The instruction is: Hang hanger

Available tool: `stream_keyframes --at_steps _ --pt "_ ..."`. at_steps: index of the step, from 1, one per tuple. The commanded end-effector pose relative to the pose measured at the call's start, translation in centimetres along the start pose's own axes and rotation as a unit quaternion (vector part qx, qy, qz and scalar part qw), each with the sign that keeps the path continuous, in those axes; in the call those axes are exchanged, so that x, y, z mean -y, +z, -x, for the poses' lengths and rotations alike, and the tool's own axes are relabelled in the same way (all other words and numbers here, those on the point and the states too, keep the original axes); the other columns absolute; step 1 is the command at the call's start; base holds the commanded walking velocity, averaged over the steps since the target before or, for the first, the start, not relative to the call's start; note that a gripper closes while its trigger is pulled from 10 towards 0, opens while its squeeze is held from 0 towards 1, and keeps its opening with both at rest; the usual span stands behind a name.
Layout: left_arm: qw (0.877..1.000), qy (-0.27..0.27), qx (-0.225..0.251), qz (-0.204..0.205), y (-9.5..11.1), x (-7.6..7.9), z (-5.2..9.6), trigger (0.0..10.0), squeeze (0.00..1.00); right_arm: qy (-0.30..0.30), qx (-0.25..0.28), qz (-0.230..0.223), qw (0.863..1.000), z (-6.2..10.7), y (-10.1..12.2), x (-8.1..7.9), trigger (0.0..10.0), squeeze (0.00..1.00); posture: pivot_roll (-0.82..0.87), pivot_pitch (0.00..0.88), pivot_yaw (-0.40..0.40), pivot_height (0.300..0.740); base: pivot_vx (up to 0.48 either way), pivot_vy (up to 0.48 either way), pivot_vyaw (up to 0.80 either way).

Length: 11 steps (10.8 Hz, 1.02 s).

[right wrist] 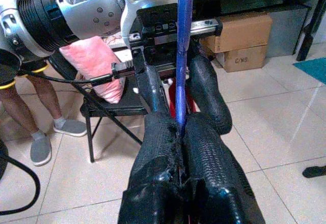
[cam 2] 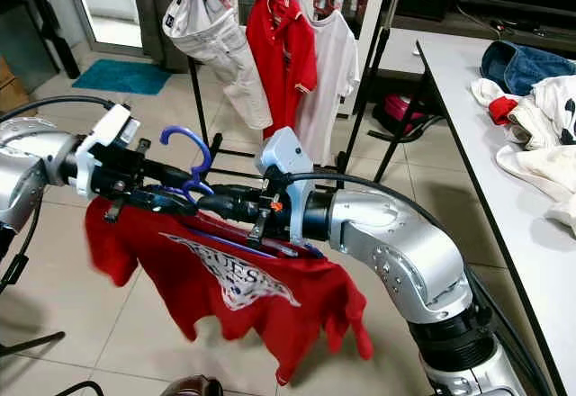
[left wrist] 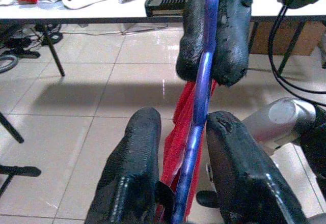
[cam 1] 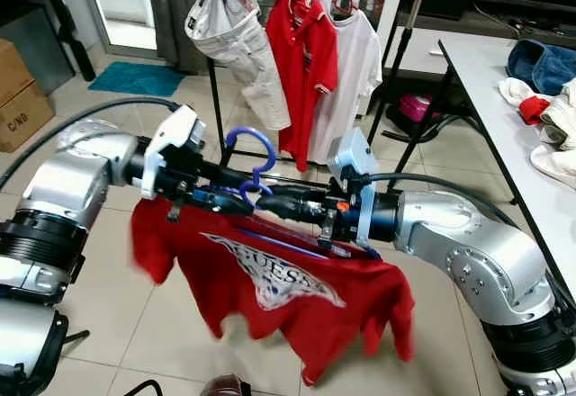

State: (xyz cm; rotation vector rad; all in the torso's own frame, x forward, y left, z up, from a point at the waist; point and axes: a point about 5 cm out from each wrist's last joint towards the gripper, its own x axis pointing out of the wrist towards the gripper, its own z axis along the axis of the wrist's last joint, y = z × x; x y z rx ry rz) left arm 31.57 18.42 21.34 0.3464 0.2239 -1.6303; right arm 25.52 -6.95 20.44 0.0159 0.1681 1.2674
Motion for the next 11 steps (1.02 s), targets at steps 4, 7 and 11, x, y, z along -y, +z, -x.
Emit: stream_keyframes --at_steps 4,7,11 --pt "0.999 -0.032 -0.014 -0.014 1.0 -0.2 -1.1 0.0 0.0 0.038 0.02 0.016 0.999 -0.3 0.7 -1.2 10.0 0.0 -0.04 0.0 0.018 0.74 0.0 0.0 0.0" --pt "0.999 -0.037 -0.013 -0.007 1.0 -0.2 -1.3 0.0 0.0 0.043 0.025 0.016 0.999 -0.7 0.8 -1.3 10.0 0.0 -0.04 0.0 0.019 0.74 0.0 0.0 0.0" --pt "0.999 -0.039 -0.021 -0.003 0.6 -0.1 -1.5 0.0 0.0 0.043 0.029 0.015 0.999 -0.8 1.0 -1.3 10.0 0.0 -0.04 0.0 0.016 0.74 0.0 0.0 0.0"
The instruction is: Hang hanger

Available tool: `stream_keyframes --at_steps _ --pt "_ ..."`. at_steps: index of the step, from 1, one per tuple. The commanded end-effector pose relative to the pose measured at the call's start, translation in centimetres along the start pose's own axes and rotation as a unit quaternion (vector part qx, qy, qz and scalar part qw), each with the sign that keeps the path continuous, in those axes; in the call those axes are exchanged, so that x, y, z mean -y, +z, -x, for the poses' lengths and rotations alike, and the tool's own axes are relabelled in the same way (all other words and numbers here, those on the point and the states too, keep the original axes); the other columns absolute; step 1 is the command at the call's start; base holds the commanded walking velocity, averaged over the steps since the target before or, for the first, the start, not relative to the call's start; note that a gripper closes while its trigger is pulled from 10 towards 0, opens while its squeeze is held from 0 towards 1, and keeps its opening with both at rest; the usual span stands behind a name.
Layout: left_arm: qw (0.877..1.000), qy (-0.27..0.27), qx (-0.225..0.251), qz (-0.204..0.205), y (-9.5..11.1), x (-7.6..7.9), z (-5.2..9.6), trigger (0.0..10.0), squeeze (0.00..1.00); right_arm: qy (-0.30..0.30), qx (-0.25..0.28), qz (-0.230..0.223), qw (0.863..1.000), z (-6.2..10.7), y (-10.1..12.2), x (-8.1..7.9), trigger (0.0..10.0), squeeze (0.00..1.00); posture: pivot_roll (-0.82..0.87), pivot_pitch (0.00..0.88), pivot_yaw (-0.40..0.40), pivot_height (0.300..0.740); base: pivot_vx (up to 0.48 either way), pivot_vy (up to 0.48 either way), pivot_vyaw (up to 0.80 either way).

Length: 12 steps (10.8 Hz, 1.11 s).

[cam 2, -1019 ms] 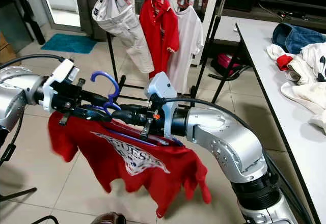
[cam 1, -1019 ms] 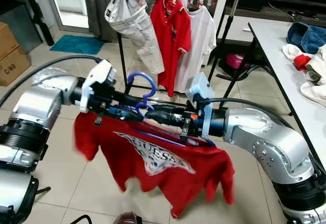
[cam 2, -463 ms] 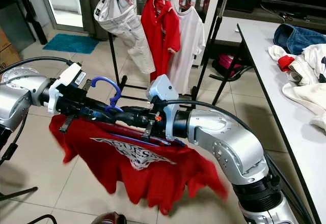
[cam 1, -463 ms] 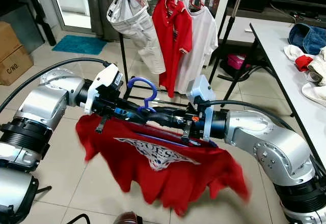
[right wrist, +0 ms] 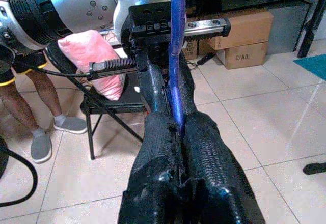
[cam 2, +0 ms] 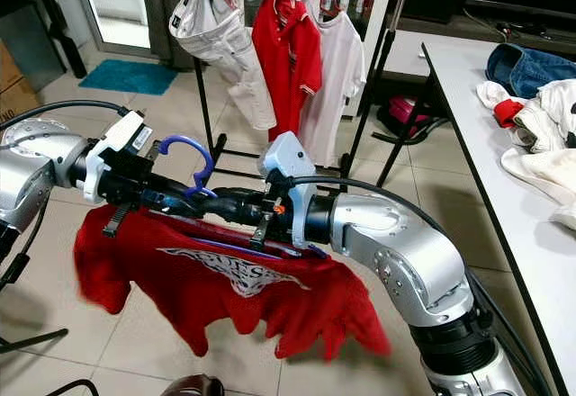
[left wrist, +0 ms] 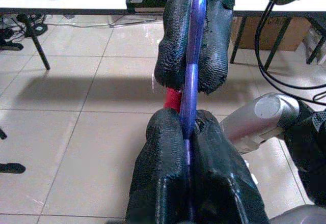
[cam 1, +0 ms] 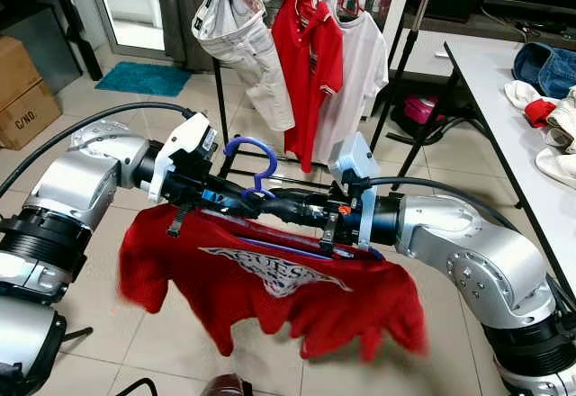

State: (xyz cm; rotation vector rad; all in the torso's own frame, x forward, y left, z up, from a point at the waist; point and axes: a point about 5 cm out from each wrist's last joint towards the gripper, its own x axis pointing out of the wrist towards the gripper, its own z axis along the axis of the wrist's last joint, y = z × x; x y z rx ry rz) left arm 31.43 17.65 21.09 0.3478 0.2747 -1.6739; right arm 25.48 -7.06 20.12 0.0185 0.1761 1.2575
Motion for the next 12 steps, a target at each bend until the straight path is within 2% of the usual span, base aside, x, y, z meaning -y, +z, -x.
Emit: stream_keyframes --at_steps 1,3,4,7,9,11,12 --pt "1.0 -0.009 -0.005 -0.019 0.7 -0.2 -0.7 0.0 0.0 0.048 0.031 0.019 0.998 -0.8 1.3 -1.3 10.0 0.0 -0.04 0.0 0.016 0.74 0.0 0.0 0.0" --pt "1.0 -0.007 0.0 -0.018 0.7 -0.1 -0.6 0.0 0.0 0.047 0.028 0.017 0.998 -0.7 1.2 -1.3 10.0 0.0 -0.04 0.0 0.018 0.74 0.0 0.0 0.0" --pt "1.0 0.001 0.001 -0.013 0.5 -0.1 -0.3 0.0 0.0 0.042 0.023 0.003 0.999 -0.4 1.0 -1.1 10.0 1.0 -0.04 0.0 0.018 0.74 0.0 0.0 0.0" --pt "1.0 0.022 -0.011 -0.001 -0.3 0.0 0.2 0.0 0.0 0.017 0.017 0.006 1.0 1.2 0.9 -0.1 10.0 1.0 -0.04 0.0 0.016 0.74 0.0 0.0 0.0" --pt "0.999 0.049 -0.022 0.008 -1.2 0.0 0.4 0.0 0.0 -0.041 0.012 0.005 0.999 3.0 0.7 1.3 10.0 1.0 -0.04 0.0 0.016 0.74 0.0 0.0 0.0" --pt "0.991 0.123 -0.052 0.017 -2.6 -0.7 0.6 0.0 0.0 -0.114 0.016 -0.016 0.993 4.3 0.3 2.4 10.0 1.0 -0.04 0.0 0.016 0.74 0.0 0.0 0.0" --pt "0.984 0.169 -0.044 0.02 -2.8 -1.2 0.5 0.0 0.0 -0.157 0.016 -0.035 0.987 4.9 -0.2 2.6 10.0 1.0 -0.04 0.0 0.013 0.74 0.0 0.0 0.0"
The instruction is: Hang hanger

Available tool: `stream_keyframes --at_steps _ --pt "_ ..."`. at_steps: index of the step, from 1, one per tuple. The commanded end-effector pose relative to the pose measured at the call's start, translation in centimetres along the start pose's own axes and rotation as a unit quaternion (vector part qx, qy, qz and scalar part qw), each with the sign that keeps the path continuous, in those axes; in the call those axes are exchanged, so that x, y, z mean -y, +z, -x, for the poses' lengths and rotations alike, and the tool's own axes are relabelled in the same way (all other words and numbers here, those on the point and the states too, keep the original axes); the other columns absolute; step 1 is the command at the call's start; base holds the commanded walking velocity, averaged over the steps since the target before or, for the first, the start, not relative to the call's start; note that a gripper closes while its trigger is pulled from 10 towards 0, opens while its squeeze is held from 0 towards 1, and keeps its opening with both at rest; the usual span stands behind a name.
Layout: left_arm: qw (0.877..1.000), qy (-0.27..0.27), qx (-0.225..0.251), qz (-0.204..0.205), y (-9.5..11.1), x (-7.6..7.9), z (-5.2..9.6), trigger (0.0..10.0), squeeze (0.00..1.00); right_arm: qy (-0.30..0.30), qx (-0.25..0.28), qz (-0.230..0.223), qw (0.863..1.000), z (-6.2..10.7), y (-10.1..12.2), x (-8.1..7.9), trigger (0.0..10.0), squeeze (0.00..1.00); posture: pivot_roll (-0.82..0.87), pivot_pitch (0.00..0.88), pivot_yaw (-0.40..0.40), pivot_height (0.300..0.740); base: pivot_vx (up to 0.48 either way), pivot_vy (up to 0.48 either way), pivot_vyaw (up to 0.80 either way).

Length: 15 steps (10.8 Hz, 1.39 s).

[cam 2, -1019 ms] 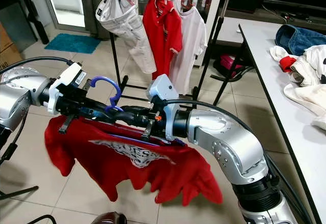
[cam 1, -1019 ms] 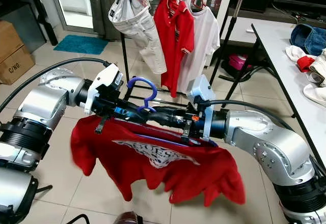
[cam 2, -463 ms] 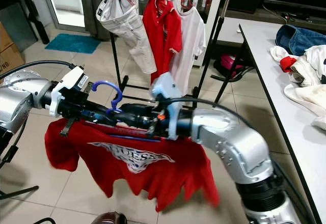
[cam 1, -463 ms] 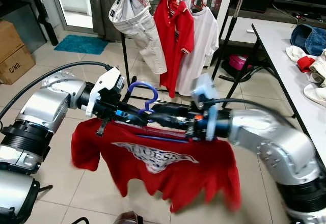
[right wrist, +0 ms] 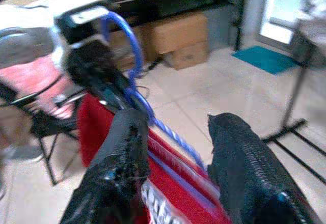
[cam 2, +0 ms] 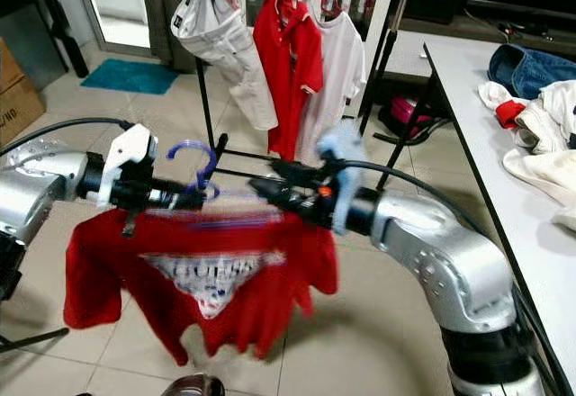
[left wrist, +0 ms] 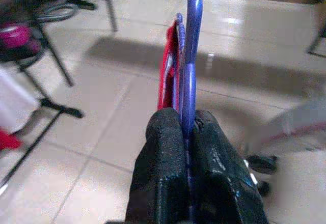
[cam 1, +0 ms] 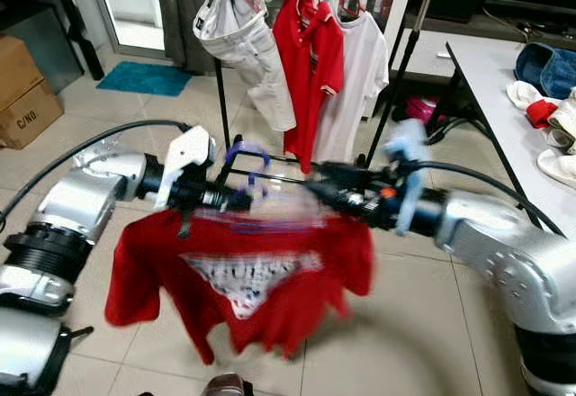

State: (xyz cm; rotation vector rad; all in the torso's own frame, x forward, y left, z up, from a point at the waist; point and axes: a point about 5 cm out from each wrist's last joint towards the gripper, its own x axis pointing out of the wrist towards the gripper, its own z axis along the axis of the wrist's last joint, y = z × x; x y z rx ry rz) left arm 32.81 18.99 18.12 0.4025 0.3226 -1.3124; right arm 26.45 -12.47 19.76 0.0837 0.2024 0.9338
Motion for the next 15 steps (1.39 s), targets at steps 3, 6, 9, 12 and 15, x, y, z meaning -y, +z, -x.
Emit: stream_keyframes --at_steps 3,6,9,12,15 --pt "0.996 0.076 0.052 0.008 0.6 -0.6 -0.7 0.0 0.0 -0.194 -0.049 -0.051 0.978 0.4 -2.8 2.0 10.0 0.82 -0.04 0.0 0.027 0.74 0.0 0.0 0.0" --pt "0.995 0.076 0.069 0.021 0.7 -0.1 -1.0 0.0 0.0 -0.328 -0.064 -0.104 0.937 -1.4 -5.0 3.4 10.0 0.0 -0.03 0.0 0.035 0.74 0.0 0.0 0.0" --pt "0.995 0.058 0.073 0.03 0.7 0.5 -0.8 0.0 0.0 -0.335 -0.018 -0.167 0.927 -3.1 -4.6 2.9 10.0 0.0 -0.02 0.0 0.026 0.74 0.0 0.0 0.0" --pt "0.996 0.037 0.079 0.035 1.0 0.9 -0.8 0.0 0.0 -0.348 -0.002 -0.187 0.919 -3.5 -4.5 3.0 8.4 0.0 -0.02 0.0 0.032 0.74 0.0 0.0 0.0" --pt "0.996 0.039 0.079 0.033 1.2 0.8 -0.6 0.0 0.0 -0.352 -0.007 -0.188 0.917 -3.5 -4.7 3.0 3.1 0.0 -0.02 0.0 0.031 0.74 0.0 0.0 0.0"
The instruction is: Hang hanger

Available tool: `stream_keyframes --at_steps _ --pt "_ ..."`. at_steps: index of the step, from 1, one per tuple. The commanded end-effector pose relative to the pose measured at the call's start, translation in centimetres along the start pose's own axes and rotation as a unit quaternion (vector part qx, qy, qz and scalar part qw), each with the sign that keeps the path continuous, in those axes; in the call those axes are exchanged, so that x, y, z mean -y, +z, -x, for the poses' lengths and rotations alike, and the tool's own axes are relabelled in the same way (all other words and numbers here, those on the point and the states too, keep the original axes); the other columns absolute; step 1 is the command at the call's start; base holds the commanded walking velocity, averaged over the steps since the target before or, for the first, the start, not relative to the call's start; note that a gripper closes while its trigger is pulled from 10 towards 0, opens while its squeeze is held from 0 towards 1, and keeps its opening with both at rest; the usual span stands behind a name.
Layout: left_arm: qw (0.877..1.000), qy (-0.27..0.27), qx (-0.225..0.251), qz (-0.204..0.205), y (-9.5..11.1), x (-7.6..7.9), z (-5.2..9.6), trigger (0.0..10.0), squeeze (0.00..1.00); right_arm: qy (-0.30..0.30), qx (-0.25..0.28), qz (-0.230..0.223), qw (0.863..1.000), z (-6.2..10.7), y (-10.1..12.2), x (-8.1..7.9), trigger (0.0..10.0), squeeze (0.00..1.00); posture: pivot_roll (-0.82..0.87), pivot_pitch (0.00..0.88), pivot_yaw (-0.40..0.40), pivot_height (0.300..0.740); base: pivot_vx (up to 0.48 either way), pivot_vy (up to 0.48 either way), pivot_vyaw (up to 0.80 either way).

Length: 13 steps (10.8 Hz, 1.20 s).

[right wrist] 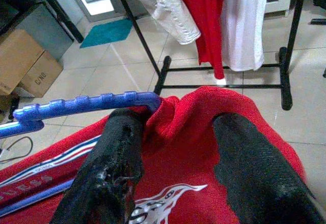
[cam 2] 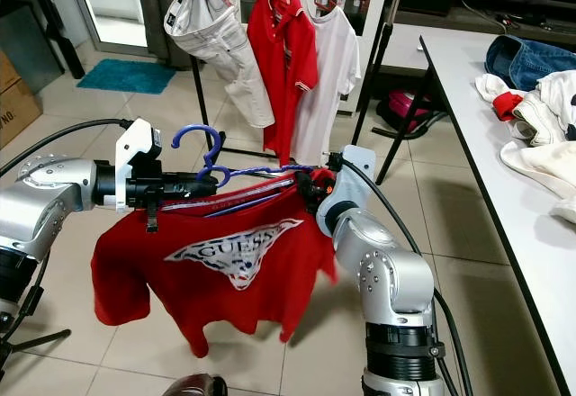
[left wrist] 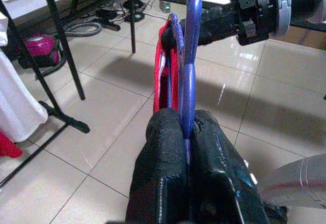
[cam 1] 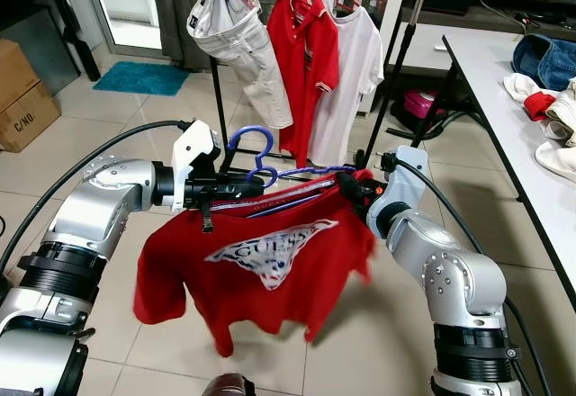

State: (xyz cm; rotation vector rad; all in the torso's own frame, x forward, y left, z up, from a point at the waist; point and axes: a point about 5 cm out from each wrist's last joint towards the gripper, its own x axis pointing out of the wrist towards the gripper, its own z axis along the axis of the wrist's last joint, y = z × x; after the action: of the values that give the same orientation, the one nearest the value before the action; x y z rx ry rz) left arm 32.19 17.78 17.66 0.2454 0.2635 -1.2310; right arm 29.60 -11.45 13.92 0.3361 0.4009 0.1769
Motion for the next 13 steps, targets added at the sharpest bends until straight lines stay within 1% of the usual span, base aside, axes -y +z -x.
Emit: stream_keyframes --at_steps 1,2,3,8,11,12,13 --pt "1.0 0.0 0.016 -0.015 1.1 -0.1 0.5 0.0 0.0 -0.006 0.005 0.004 1.0 -0.1 0.4 0.1 2.2 0.0 -0.02 0.0 0.03 0.74 0.0 0.0 0.0" --pt "1.0 0.001 0.015 -0.015 1.2 -0.1 0.6 0.0 0.0 -0.005 0.004 0.005 1.0 -0.2 0.3 0.1 0.6 0.0 -0.02 0.0 0.029 0.74 0.0 0.0 0.0" --pt "1.0 0.003 0.014 -0.015 1.2 -0.2 0.7 0.0 0.0 -0.004 0.001 0.011 1.0 -0.2 0.2 0.1 0.0 0.0 -0.02 0.0 0.027 0.74 0.0 0.0 0.0" --pt "1.0 0.009 0.006 -0.018 1.1 -0.5 1.2 0.0 0.0 0.013 0.002 0.006 1.0 0.0 0.1 -0.1 0.0 0.0 -0.03 0.0 0.027 0.74 0.0 0.0 0.0" --pt "0.999 0.024 -0.012 -0.027 0.8 -0.9 1.7 0.0 0.0 0.023 0.001 0.008 1.0 0.2 0.0 0.0 0.0 0.0 -0.03 0.0 0.027 0.74 0.0 0.0 0.0" --pt "0.998 0.035 -0.028 -0.036 0.5 -1.2 2.1 0.0 0.0 0.041 -0.007 0.02 0.999 0.3 0.0 -0.1 0.0 0.0 -0.03 0.0 0.027 0.74 0.0 0.0 0.0" --pt "0.995 0.061 -0.059 -0.054 0.2 -1.9 2.8 0.0 0.0 0.068 -0.023 0.039 0.997 0.8 0.0 0.1 0.0 0.0 -0.03 0.0 0.025 0.74 0.0 0.0 0.0"
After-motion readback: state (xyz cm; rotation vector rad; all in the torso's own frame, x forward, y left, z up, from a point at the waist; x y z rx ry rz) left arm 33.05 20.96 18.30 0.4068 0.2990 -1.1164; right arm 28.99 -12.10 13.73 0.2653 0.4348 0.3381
